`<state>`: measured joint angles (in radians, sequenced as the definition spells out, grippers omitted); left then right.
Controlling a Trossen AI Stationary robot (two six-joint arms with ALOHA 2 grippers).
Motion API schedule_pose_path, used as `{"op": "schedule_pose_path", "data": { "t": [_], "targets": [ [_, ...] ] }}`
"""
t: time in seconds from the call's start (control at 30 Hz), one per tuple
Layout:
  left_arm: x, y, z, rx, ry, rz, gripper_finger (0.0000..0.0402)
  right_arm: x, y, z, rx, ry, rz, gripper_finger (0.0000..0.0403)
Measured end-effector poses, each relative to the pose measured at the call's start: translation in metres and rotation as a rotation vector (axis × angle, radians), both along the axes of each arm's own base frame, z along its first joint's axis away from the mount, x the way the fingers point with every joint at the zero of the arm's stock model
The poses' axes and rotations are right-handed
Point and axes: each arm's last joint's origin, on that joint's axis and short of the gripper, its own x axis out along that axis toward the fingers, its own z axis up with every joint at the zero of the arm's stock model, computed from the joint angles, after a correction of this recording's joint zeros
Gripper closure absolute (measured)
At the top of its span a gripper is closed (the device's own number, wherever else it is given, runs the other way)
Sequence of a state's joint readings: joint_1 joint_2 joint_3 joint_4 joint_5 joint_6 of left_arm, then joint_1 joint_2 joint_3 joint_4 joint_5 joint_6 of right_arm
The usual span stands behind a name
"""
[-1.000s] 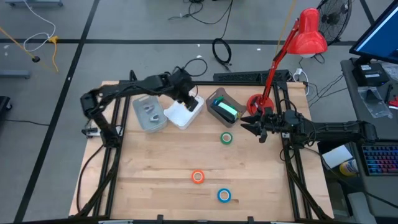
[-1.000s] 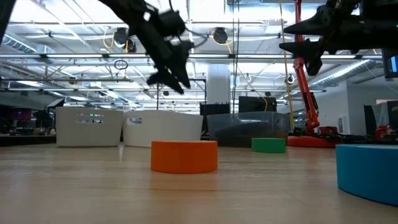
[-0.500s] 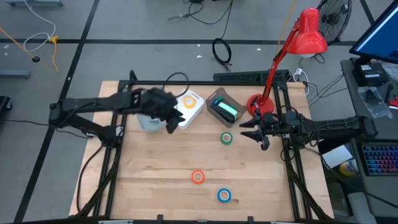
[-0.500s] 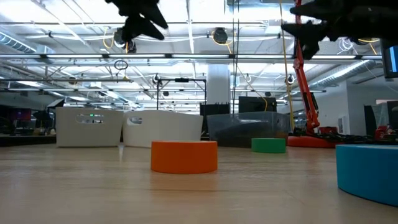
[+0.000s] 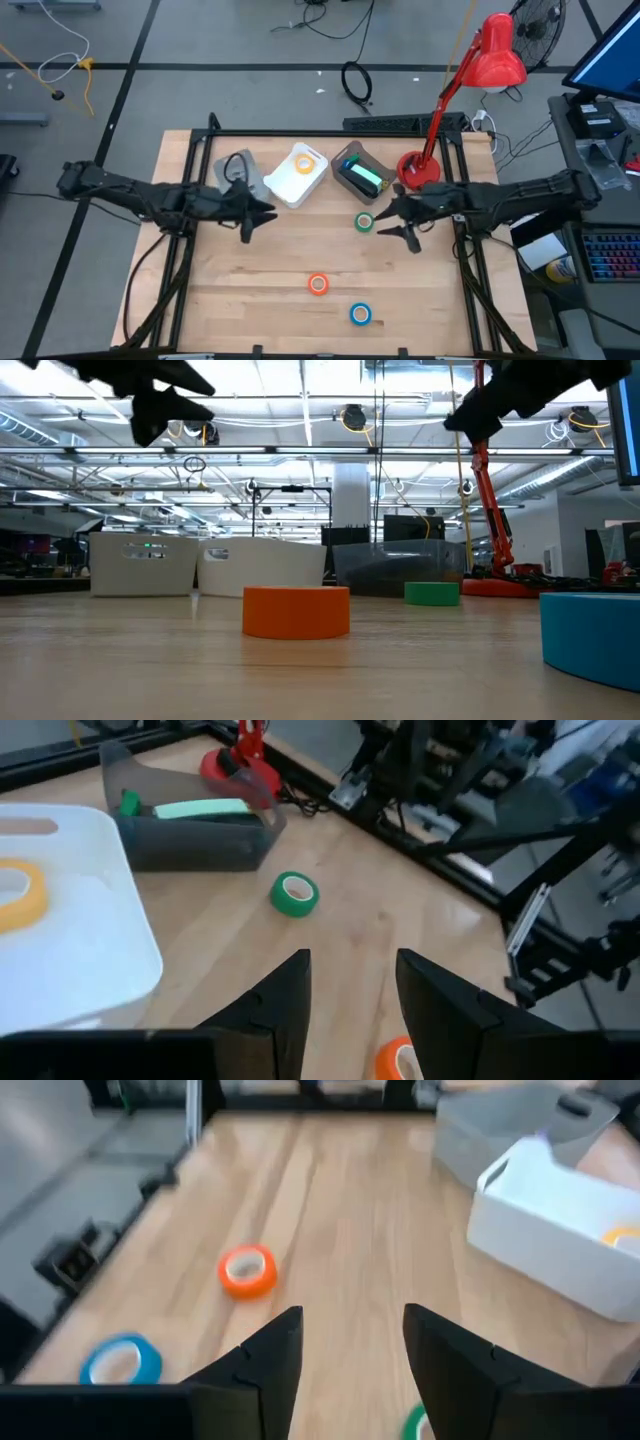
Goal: Pick and place Stapler, Stapler remover, tape
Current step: Put the green tape into the white bin
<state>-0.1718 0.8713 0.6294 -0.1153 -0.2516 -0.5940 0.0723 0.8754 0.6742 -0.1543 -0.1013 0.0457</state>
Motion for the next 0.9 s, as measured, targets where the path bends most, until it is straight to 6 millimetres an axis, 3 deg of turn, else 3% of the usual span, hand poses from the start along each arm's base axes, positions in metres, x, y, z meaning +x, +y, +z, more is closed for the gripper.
{"op": "schedule_pose_path", "data": {
  "t": [0.27, 0.57, 0.9],
  "targets": [
    [-0.022, -0.011, -0.019, 0.023, -0.055, 0.004, 0.0252, 0.032, 0.004, -0.013, -0.125, 0.249, 0.069, 0.0236],
    [-0.033, -0.014, -0.022, 0.028, -0.073, -0.031, 0.0252, 0.061, 0.003, -0.043, -0.273, 0.457, 0.065, 0.0236],
    [-0.034, -0.014, -0.023, 0.034, -0.06, -0.032, 0.0252, 0.071, 0.003, -0.072, -0.304, 0.602, 0.069, 0.0236]
  ]
}}
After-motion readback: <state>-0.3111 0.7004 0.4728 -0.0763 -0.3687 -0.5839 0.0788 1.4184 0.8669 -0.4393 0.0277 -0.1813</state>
